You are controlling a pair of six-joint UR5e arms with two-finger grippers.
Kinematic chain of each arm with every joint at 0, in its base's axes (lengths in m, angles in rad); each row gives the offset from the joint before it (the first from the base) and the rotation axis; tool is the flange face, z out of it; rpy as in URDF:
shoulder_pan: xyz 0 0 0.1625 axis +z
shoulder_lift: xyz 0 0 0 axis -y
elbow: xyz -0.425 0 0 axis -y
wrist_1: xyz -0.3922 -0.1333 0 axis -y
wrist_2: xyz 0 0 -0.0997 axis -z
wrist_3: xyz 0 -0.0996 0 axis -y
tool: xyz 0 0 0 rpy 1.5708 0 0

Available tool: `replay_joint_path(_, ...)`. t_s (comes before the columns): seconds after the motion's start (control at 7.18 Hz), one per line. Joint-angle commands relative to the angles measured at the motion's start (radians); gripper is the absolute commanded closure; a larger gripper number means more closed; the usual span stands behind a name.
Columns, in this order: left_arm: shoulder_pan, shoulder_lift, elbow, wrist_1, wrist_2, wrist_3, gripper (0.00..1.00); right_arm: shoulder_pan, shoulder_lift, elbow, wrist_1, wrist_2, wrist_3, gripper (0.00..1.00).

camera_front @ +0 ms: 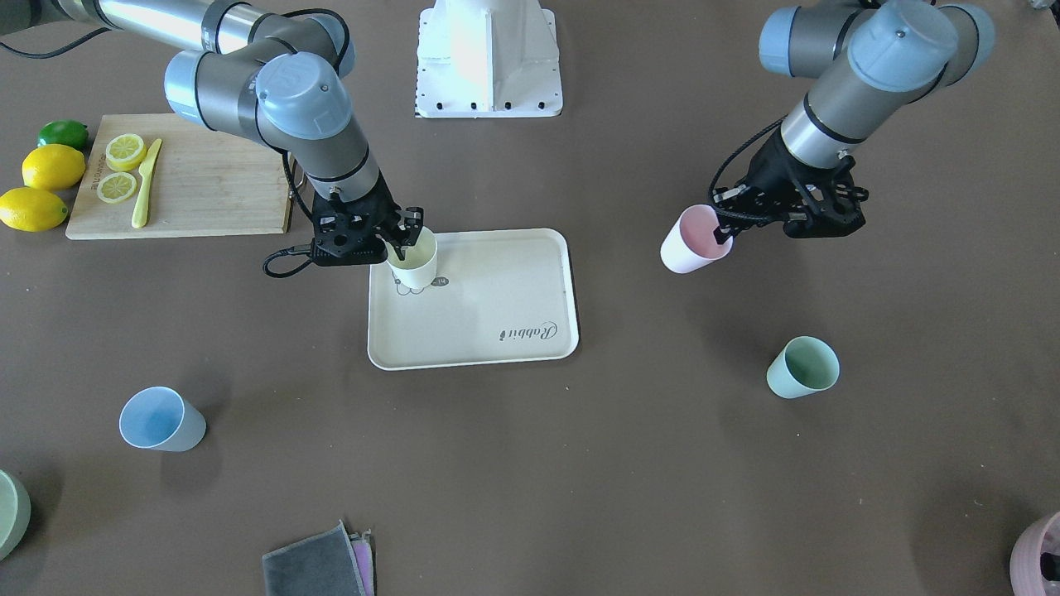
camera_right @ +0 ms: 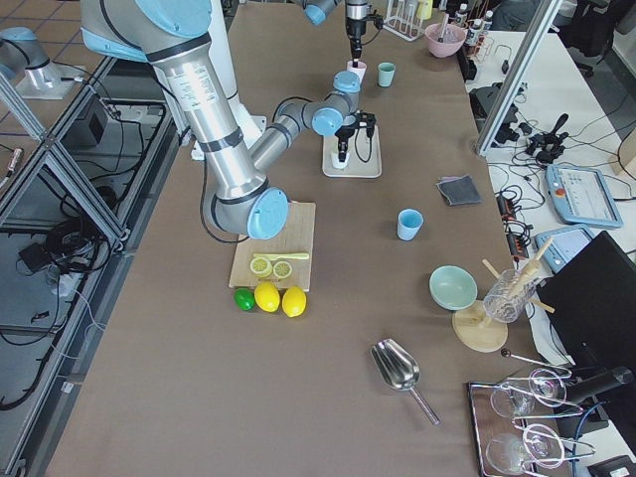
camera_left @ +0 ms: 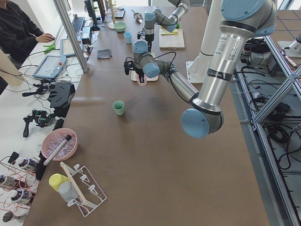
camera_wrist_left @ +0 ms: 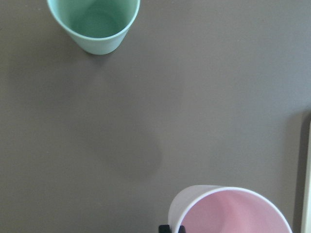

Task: Place all cups on tray

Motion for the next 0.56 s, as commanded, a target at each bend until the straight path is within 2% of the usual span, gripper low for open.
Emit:
replay_joint_path(0.0,0.077,-0.129,0.054,0.045,0.075,-0.088,1.0,0.106,-0.003,0.004,-0.01,0.08,-0.054,0.0)
replay_joint_path(0.14,0.124,-0.197,0.118,0.045,0.133,-0.114,1.0,0.172,-0.009,-0.001,-0.016,0.13,-0.133,0.0)
replay_joint_path(0.28,0.154,-0.223,0.146,0.042,0.141,-0.157,1.0,0.218,-0.034,-0.006,-0.017,0.146,-0.195,0.0)
replay_joint_path(0.42,0.207,-0.223,0.147,0.042,0.214,-0.171,1.0,0.272,-0.057,-0.012,-0.019,0.174,-0.267,0.0)
